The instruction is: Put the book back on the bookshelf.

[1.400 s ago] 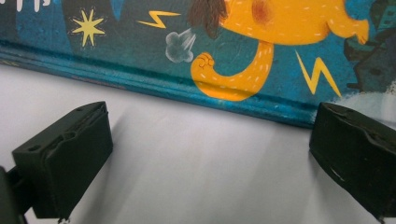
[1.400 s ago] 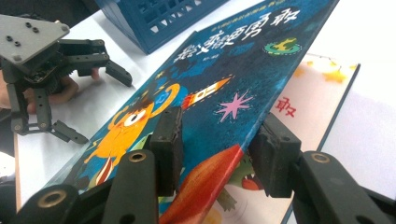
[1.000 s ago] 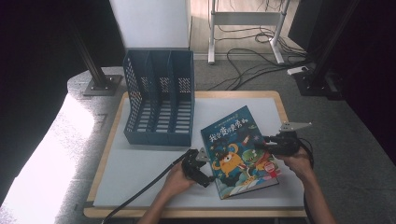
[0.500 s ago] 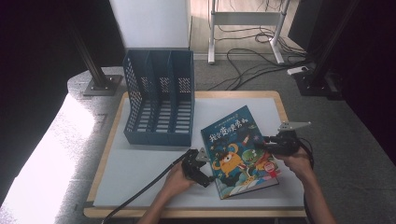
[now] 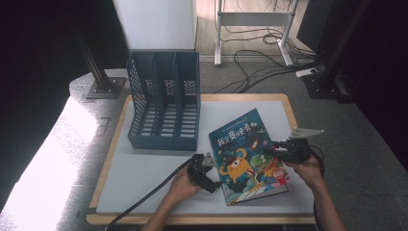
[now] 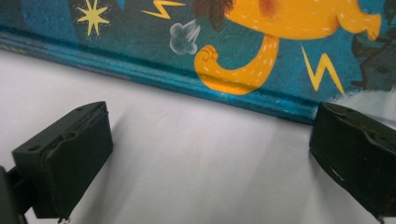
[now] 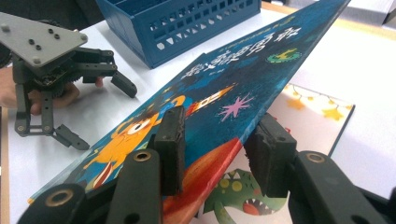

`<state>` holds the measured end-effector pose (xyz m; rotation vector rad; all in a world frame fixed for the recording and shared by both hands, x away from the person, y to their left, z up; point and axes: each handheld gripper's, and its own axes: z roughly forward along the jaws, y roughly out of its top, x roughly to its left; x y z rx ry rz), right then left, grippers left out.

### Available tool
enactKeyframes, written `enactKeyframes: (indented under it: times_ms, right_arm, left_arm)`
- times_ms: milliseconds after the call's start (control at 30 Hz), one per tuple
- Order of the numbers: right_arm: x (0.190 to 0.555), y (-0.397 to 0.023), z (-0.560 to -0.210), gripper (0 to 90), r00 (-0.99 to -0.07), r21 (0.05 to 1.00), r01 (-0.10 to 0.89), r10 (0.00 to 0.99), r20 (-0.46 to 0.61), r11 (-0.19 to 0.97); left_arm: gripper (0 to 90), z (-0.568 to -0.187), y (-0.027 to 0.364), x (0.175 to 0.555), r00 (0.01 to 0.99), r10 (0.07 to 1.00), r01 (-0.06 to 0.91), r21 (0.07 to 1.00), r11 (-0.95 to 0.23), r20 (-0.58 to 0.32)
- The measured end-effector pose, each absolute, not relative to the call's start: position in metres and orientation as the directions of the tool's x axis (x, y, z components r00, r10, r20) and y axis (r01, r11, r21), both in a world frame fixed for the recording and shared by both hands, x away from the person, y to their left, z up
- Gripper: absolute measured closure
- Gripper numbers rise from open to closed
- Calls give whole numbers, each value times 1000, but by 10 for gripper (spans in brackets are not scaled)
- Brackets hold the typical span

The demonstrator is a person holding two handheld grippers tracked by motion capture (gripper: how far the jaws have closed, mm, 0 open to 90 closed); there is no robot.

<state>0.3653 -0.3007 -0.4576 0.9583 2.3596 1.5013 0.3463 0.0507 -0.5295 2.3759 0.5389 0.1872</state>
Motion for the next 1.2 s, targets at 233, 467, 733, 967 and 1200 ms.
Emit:
enactKeyframes:
  times_ms: [233, 467, 733, 967, 1200]
  right_arm:
    - [365, -299, -454, 584, -774, 860, 420, 608, 174, 289]
    - [369, -299, -453, 589, -715, 796, 534, 654, 246, 284]
    - [363, -300, -453, 610, -777, 869, 423, 596, 203, 256]
    - [357, -305, -457, 610, -795, 898, 370, 581, 175, 237]
    - [353, -305, -455, 610, -807, 913, 334, 572, 149, 235]
  left_arm:
    - [0, -529, 51, 347, 904, 428, 331, 656, -678, -13]
    - [0, -529, 51, 347, 905, 426, 329, 656, -679, -13]
    - [0, -529, 51, 347, 905, 425, 328, 655, -681, -11]
    - [0, -527, 53, 351, 909, 413, 339, 669, -661, -53]
    - [4, -522, 52, 360, 904, 411, 374, 684, -627, -118]
